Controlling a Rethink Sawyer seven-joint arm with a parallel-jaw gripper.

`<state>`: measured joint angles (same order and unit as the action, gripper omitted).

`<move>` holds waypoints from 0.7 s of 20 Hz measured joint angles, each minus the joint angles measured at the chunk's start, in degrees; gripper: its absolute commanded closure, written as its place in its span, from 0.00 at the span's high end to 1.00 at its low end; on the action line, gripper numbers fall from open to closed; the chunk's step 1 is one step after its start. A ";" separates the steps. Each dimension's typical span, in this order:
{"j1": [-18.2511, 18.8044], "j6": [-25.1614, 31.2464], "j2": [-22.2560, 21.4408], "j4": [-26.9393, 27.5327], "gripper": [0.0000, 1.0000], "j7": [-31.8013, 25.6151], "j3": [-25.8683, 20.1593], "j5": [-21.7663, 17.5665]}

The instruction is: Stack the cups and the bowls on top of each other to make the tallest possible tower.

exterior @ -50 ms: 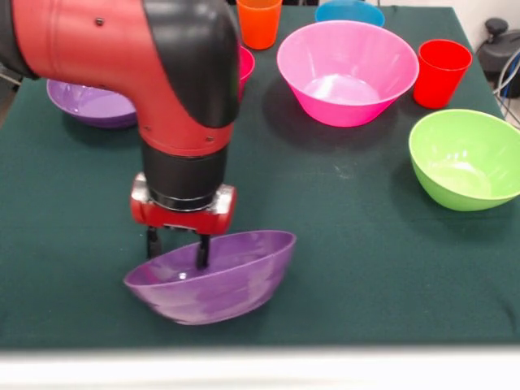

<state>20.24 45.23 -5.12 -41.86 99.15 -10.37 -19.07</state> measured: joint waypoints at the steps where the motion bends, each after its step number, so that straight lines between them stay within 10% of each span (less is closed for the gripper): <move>1: -0.50 0.00 0.04 0.00 1.00 0.00 -0.03 0.26; 2: -1.19 0.00 0.09 0.01 0.00 0.00 -0.06 0.62; 14: -1.91 0.00 -0.77 0.46 0.00 0.00 -0.07 2.43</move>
<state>18.32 45.23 -5.89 -41.40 99.15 -10.44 -16.63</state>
